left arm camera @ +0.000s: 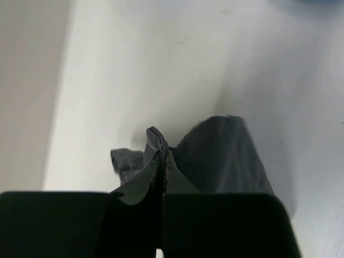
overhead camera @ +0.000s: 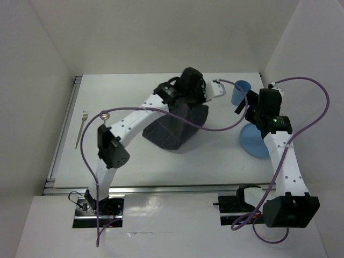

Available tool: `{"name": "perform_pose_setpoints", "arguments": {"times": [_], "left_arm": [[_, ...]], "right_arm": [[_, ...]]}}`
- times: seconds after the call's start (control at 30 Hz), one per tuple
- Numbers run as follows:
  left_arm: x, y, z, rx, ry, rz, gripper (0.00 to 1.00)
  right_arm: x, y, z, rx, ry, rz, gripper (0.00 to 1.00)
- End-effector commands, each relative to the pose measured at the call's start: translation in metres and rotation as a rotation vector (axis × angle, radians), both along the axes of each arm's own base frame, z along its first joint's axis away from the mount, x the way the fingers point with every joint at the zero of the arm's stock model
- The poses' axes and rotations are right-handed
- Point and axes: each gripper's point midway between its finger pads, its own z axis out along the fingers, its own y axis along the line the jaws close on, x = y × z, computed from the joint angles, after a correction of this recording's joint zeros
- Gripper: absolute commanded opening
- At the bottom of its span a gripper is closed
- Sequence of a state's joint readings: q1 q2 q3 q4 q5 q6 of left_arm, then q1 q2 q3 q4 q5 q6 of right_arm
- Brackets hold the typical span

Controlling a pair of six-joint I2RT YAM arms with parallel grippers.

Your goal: Set the dinner table for one person

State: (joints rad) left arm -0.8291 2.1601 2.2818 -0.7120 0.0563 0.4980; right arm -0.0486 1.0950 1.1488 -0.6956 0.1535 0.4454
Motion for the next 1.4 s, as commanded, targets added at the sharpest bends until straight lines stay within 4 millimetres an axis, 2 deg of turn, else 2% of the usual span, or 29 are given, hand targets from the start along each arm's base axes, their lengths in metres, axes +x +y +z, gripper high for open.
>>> {"name": "perform_pose_setpoints", "arguments": {"times": [0.0,0.03,0.07,0.1,0.17,0.2,0.3,0.33,0.37,0.43,0.47,0.5,0.53,0.6,0.67,0.7,0.77,0.8,0.83,0.87,0.93,0.97,1.0,1.13,1.2,1.23,1.3,1.33,1.37], "left_arm": [[-0.019,0.032,0.099,-0.17,-0.078,0.003,0.0],[-0.027,0.048,0.09,-0.14,-0.028,0.0,0.0],[-0.039,0.063,0.098,-0.138,-0.016,-0.002,0.0],[-0.054,0.074,0.06,-0.066,0.071,-0.008,0.0],[-0.073,0.102,0.026,-0.004,0.174,0.014,0.0],[-0.097,0.121,-0.003,0.048,0.242,0.01,0.0],[-0.118,0.157,-0.041,0.072,0.345,0.065,0.0],[-0.136,0.176,-0.063,0.105,0.398,0.077,0.0],[-0.137,0.188,-0.073,0.104,0.417,0.101,0.0],[-0.152,0.202,-0.094,0.13,0.462,0.122,0.0],[-0.172,0.211,-0.111,0.147,0.518,0.108,0.0],[-0.181,0.214,-0.119,0.157,0.539,0.09,0.0],[-0.197,0.223,-0.137,0.182,0.59,0.086,0.0],[-0.204,0.225,-0.144,0.174,0.605,0.086,0.03],[-0.211,0.227,-0.152,0.175,0.634,0.089,0.06],[-0.211,0.227,-0.152,0.175,0.634,0.089,0.08],[-0.214,0.229,-0.155,0.179,0.648,0.099,0.1],[-0.216,0.23,-0.156,0.185,0.656,0.1,0.1],[-0.214,0.232,-0.156,0.182,0.656,0.108,0.1],[-0.217,0.234,-0.156,0.185,0.661,0.109,0.1],[-0.217,0.239,-0.156,0.188,0.653,0.125,0.1],[-0.217,0.242,-0.156,0.194,0.641,0.134,0.1],[-0.214,0.245,-0.157,0.198,0.636,0.149,0.09],[-0.213,0.25,-0.156,0.191,0.63,0.173,0.08],[-0.211,0.252,-0.156,0.188,0.631,0.183,0.08],[-0.21,0.253,-0.156,0.193,0.626,0.189,0.08],[-0.209,0.255,-0.156,0.186,0.633,0.208,0.06],[-0.206,0.258,-0.156,0.19,0.628,0.223,0.06],[-0.205,0.26,-0.156,0.187,0.629,0.232,0.02]], "right_arm": [[0.009,0.03,-0.022,0.07,0.017,0.144,0.95],[0.012,0.033,-0.024,0.059,0.003,0.164,0.95],[0.012,0.045,-0.032,0.061,0.019,0.201,0.95],[0.011,0.051,-0.04,0.056,0.042,0.216,0.95],[0.013,0.067,-0.057,0.058,0.087,0.254,0.95],[0.012,0.084,-0.064,0.058,0.104,0.294,0.95],[0.012,0.12,-0.089,0.12,0.153,0.352,0.95],[0.01,0.129,-0.098,0.141,0.169,0.37,0.95],[0.018,0.14,-0.101,0.163,0.158,0.385,0.95],[0.018,0.158,-0.113,0.192,0.178,0.408,0.95],[0.025,0.167,-0.117,0.19,0.179,0.423,0.95],[0.026,0.18,-0.119,0.188,0.182,0.455,0.95],[0.032,0.189,-0.113,0.179,0.172,0.483,0.95],[0.04,0.207,-0.126,0.157,0.201,0.528,0.97],[0.049,0.229,-0.122,0.159,0.191,0.588,0.98],[0.056,0.234,-0.135,0.153,0.216,0.601,1.0],[0.07,0.255,-0.126,0.155,0.176,0.648,1.0],[0.076,0.258,-0.139,0.144,0.202,0.651,1.0],[0.079,0.265,-0.141,0.142,0.207,0.662,1.0],[0.093,0.273,-0.131,0.144,0.176,0.68,1.0],[0.098,0.286,-0.151,0.141,0.221,0.716,1.0],[0.104,0.3,-0.144,0.153,0.201,0.761,1.0],[0.103,0.304,-0.161,0.169,0.248,0.763,1.0],[0.104,0.324,-0.172,0.275,0.279,0.776,1.0],[0.105,0.338,-0.173,0.267,0.273,0.784,1.0],[0.104,0.336,-0.188,0.255,0.314,0.77,1.0],[0.102,0.342,-0.196,0.249,0.351,0.776,1.0],[0.095,0.343,-0.204,0.261,0.385,0.786,0.98],[0.097,0.345,-0.202,0.27,0.375,0.781,0.77]]}}
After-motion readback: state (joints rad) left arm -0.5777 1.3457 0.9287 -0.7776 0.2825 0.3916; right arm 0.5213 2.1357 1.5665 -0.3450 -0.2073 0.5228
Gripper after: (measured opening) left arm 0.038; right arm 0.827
